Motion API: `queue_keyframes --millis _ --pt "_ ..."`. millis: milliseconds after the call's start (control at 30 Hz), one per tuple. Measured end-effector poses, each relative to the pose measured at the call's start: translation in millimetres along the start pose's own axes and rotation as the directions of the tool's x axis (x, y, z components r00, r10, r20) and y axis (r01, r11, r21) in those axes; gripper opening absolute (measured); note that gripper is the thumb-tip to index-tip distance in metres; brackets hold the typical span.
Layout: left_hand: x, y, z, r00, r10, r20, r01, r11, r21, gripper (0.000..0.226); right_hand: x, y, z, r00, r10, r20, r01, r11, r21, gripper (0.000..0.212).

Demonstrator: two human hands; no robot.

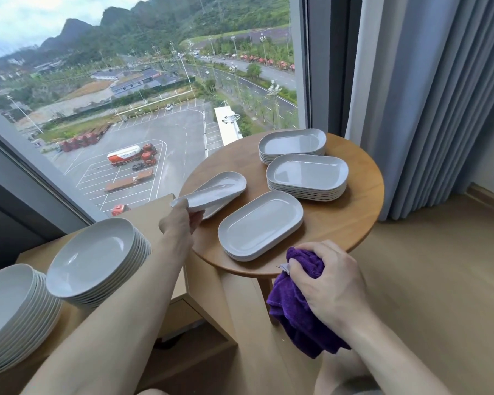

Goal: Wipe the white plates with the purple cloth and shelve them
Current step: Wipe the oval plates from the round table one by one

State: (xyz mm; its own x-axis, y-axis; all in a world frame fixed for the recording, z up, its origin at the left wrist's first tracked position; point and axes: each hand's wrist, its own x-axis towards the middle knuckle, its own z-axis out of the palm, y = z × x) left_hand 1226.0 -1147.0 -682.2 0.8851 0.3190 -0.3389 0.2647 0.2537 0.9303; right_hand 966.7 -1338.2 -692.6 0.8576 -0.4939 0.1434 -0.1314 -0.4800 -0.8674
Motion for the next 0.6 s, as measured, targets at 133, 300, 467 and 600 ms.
queue_keyframes --millis 133,300,467,600 --pt "-19 13 -18 0.997 0.014 0.069 -0.01 0.998 -0.059 0.008 0 -2 -2 1.0 0.007 0.004 -0.007 1.0 0.022 0.013" --pt "-85 17 -73 0.917 -0.116 0.382 0.156 0.985 -0.074 0.027 -1 -9 -3 1.0 0.006 -0.004 -0.005 0.995 0.095 0.009" --pt "-158 -7 -128 0.812 -0.281 0.512 0.392 0.912 -0.122 0.068 -9 -20 1 0.997 -0.07 0.039 0.065 0.991 0.118 0.012" --pt "-189 -23 -164 0.769 -0.332 0.546 0.433 0.899 -0.064 0.076 -16 -30 2 0.992 -0.082 0.094 0.059 0.972 0.227 0.008"
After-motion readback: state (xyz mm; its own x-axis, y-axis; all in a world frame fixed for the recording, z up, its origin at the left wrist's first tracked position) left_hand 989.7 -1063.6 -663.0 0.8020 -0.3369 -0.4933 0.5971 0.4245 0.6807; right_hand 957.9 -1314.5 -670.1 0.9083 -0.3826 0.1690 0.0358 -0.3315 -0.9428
